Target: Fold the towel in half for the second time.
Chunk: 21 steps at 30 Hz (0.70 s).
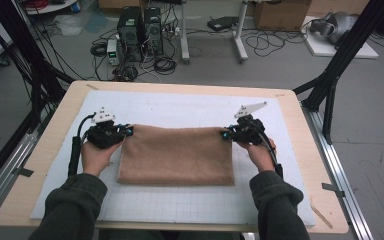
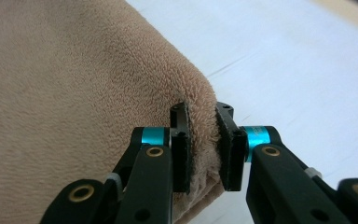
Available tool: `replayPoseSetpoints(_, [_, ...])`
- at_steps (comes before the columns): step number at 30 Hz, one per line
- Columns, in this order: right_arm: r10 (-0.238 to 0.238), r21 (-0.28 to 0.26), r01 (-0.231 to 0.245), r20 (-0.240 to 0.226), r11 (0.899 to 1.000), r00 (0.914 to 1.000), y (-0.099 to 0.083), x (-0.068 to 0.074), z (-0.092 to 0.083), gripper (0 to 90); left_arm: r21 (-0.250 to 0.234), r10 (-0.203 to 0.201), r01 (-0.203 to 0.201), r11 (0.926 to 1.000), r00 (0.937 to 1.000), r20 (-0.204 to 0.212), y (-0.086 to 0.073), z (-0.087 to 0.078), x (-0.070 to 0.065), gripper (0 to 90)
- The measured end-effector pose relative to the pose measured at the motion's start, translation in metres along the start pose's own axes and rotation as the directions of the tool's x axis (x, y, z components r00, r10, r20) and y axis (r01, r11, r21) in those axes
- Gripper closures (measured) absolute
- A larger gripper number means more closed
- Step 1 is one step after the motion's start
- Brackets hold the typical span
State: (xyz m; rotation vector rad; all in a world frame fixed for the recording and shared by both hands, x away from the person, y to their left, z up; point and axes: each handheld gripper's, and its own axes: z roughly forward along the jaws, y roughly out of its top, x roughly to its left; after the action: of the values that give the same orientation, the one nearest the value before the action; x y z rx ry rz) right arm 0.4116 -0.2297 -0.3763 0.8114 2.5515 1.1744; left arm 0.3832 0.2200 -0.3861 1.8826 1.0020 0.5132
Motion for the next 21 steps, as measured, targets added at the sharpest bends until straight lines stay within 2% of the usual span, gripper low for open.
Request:
replayPoseSetpoints(4, [-0.014,0.017,0.013,0.055,1.0,0.9984,0.023,-0.018,0.004,78.3,0.002,0.02,-0.02,0.9998,0.9994,-0.027,0.023,0.016,0.012,80.0])
replayPoseSetpoints(6, [0.009,0.022,-0.011,0.082,1.0,0.9966,0.032,-0.03,0.007,76.1,0.015,0.024,-0.023,0.9996,0.9984,-0.052,0.031,0.027,0.017,76.9])
replayPoseSetpoints(7, [0.023,0.023,-0.026,0.1,0.999,0.9947,0.033,-0.034,0.01,69.2,0.025,0.015,-0.013,0.9996,0.9963,-0.084,0.032,0.031,0.017,70.7])
replayPoseSetpoints(8, [0.039,0.014,-0.041,0.129,0.999,0.9909,0.033,-0.037,0.013,58.2,0.026,-0.006,0.009,0.9996,0.9967,-0.081,0.03,0.033,0.018,63.3])
replayPoseSetpoints(9, [0.051,0.01,-0.053,0.148,0.999,0.9876,0.032,-0.038,0.015,52.1,0.039,-0.022,0.025,0.9989,0.9973,-0.071,0.027,0.034,0.018,59.2])
replayPoseSetpoints(10, [0.069,0.018,-0.072,0.146,0.997,0.9869,0.03,-0.039,0.019,49.1,0.063,-0.011,0.015,0.9979,0.998,-0.062,0.024,0.035,0.017,56.7])
replayPoseSetpoints(12, [0.066,0.037,-0.071,0.115,0.997,0.9912,0.024,-0.034,0.023,46.8,0.069,0.009,-0.007,0.9976,0.9993,-0.035,0.015,0.031,0.013,55.9])
replayPoseSetpoints(13, [0.059,0.066,-0.066,0.11,0.996,0.9922,0.023,-0.032,0.026,44.2,0.067,0.004,-0.003,0.9977,0.9998,-0.021,0.01,0.028,0.012,55.8])
replayPoseSetpoints(14, [0.075,0.089,-0.083,0.092,0.993,0.9929,0.022,-0.029,0.028,43.4,0.068,0.003,-0.002,0.9977,1.0,-0.007,0.005,0.026,0.009,55.1])
replayPoseSetpoints(15, [0.085,0.094,-0.091,0.064,0.991,0.9943,0.021,-0.026,0.029,43.3,0.07,0.014,-0.014,0.9974,0.9999,0.008,0.001,0.022,0.006,54.2])
replayPoseSetpoints(16, [0.072,0.103,-0.077,0.053,0.992,0.996,0.02,-0.021,0.03,43.5,0.075,0.03,-0.031,0.9967,0.9994,0.016,-0.004,0.019,0.003,54.2])
replayPoseSetpoints(17, [0.039,0.096,-0.046,0.077,0.994,0.9963,0.019,-0.013,0.029,44.8,0.063,0.023,-0.024,0.9977,0.9994,0.024,-0.01,0.015,0.0,53.9])
replayPoseSetpoints(18, [0.014,0.068,-0.02,0.086,0.998,0.9962,0.016,-0.006,0.027,46.1,0.072,0.031,-0.033,0.9969,0.9989,0.037,-0.016,0.012,-0.002,53.9])
replayPoseSetpoints(19, [0.015,0.05,-0.019,0.073,0.999,0.9972,0.013,-0.002,0.027,45.8,0.085,0.041,-0.044,0.9954,0.9983,0.04,-0.021,0.009,-0.004,53.6])
replayPoseSetpoints(21, [0.02,0.055,-0.024,0.071,0.998,0.9973,0.006,0.005,0.027,45.6,0.102,0.058,-0.062,0.9929,0.9975,0.041,-0.031,0.003,-0.008,53.1])
